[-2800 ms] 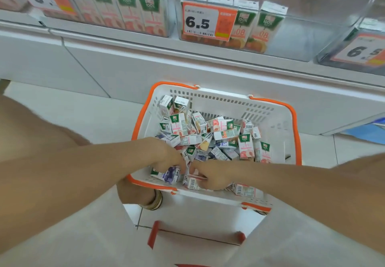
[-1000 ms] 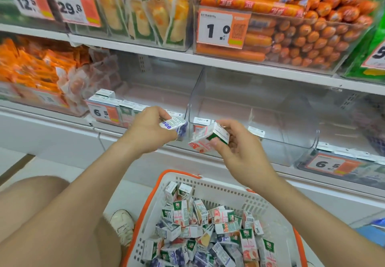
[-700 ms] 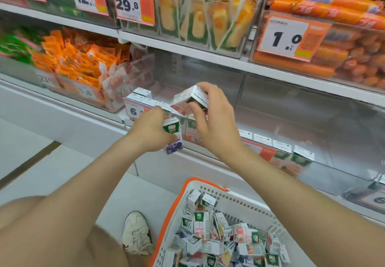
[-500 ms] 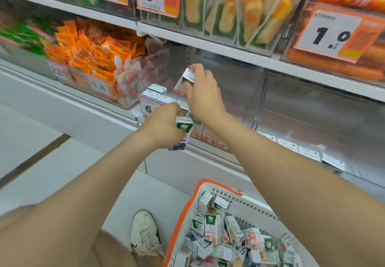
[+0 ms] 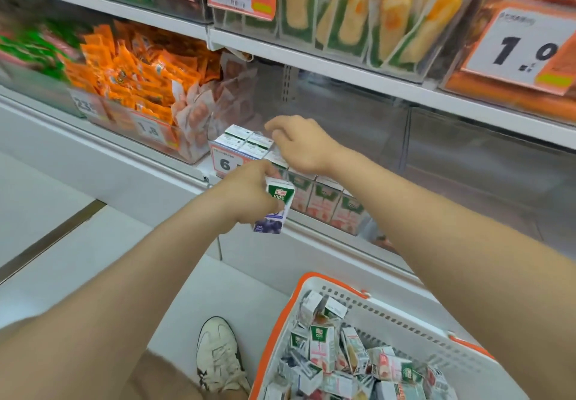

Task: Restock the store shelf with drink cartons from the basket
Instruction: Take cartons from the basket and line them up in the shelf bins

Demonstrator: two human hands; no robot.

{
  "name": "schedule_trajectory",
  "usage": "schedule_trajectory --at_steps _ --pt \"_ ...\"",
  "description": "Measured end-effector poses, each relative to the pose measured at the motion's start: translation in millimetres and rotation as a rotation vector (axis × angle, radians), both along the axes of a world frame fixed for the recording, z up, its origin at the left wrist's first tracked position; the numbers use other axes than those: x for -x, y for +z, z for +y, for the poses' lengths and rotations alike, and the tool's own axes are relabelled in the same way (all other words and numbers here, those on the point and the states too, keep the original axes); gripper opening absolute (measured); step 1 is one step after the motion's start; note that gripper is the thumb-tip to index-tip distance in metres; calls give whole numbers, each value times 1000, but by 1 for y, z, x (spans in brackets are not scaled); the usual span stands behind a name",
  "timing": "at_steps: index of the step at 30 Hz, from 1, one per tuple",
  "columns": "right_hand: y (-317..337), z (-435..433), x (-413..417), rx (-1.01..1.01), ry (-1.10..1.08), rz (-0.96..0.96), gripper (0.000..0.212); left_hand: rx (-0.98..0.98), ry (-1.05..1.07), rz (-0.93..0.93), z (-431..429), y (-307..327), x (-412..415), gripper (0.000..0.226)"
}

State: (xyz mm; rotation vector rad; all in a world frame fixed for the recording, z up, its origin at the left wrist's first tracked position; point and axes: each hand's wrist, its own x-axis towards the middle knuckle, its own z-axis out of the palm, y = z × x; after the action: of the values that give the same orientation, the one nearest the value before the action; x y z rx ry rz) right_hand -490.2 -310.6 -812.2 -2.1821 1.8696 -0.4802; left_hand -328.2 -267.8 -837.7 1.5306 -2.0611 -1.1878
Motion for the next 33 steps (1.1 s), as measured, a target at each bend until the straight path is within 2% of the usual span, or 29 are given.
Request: schedule_trajectory --at_steps 3,6,9,13,15,18,22,24,27,28,30,33 --pt "1 60 16 293 -39 -183 31 -28 28 178 14 7 10 39" --pt "-4 134 46 364 -81 -264 22 -73 62 327 39 15 35 42" --pt "-16 186 81 225 -115 -296 24 -100 3 413 67 22 66 41" --pt "-12 238 120 14 -215 -769 20 -161 -170 509 104 22 105 33" --pt "-5 260 137 2 -249 -849 19 -180 -246 524 119 25 121 35" --pt "10 287 162 44 -295 -790 19 -138 -330 549 140 32 147 33" --pt "35 320 202 127 -366 -378 22 -30 -407 579 175 38 192 26" --pt "47 340 223 153 -490 -316 23 29 -363 584 193 38 222 10" --pt "55 370 260 214 -745 -147 39 303 -313 490 213 33 270 15" --pt "55 381 274 237 -820 -98 40 408 -324 460 220 32 286 10" --pt "56 403 301 301 -938 -45 36 608 -398 431 235 29 314 12" --pt "57 434 340 331 -1038 23 33 793 -560 356 255 22 352 18"
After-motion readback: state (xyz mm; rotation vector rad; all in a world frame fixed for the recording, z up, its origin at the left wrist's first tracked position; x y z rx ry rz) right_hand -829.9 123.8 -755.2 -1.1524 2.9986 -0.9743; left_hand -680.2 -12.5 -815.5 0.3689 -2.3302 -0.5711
